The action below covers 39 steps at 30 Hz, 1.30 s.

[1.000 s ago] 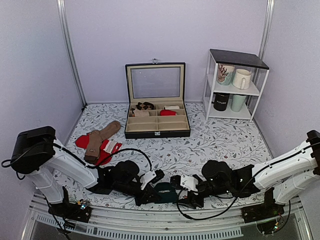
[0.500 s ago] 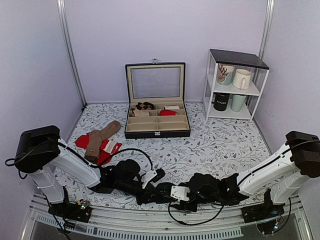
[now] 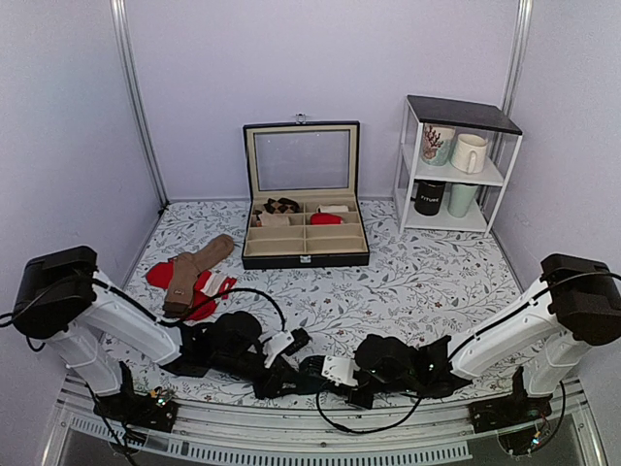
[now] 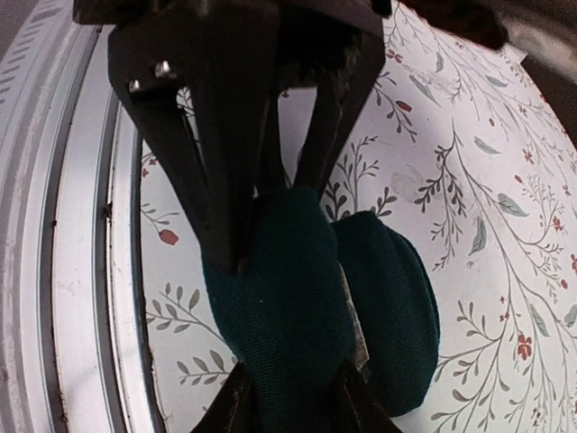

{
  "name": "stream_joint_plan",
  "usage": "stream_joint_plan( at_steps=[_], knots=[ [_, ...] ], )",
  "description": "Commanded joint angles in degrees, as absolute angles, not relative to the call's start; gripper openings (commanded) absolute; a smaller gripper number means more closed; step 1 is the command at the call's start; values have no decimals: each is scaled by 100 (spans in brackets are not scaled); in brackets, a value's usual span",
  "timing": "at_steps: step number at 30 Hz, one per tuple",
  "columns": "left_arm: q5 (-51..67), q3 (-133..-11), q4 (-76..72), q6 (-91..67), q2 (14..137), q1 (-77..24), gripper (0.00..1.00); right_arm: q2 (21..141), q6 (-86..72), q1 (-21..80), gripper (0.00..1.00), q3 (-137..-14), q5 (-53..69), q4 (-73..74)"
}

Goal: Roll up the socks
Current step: Roll the sock at the center of the board.

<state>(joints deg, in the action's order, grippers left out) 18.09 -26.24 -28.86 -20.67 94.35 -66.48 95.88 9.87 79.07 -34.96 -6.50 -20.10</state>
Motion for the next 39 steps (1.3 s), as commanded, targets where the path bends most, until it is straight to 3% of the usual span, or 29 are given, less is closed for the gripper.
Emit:
stream_joint_plan(
  at_steps=[1,4,10,33,39],
  knots=[
    [777,-2298,-1855,-1554,8532,-6733,30,9837,399,7885,26,-3527,307,-845],
    [260,-2204,-1934,-968,7670,-6999,39,9890,100,7643,26,-3741,1071,-496],
    [-60,-1944,-2367,-270,6968,-7352,39,10191,-331,7119,27,-4148,2189,58],
    [-140,-1957,-3306,-416,8729,-7993,40,10901,-723,6556,26,-4694,2960,854],
    [-213,-2079,-3218,-460,9051,-8024,31,10959,-695,6523,27,-4745,2988,898]
  ],
)
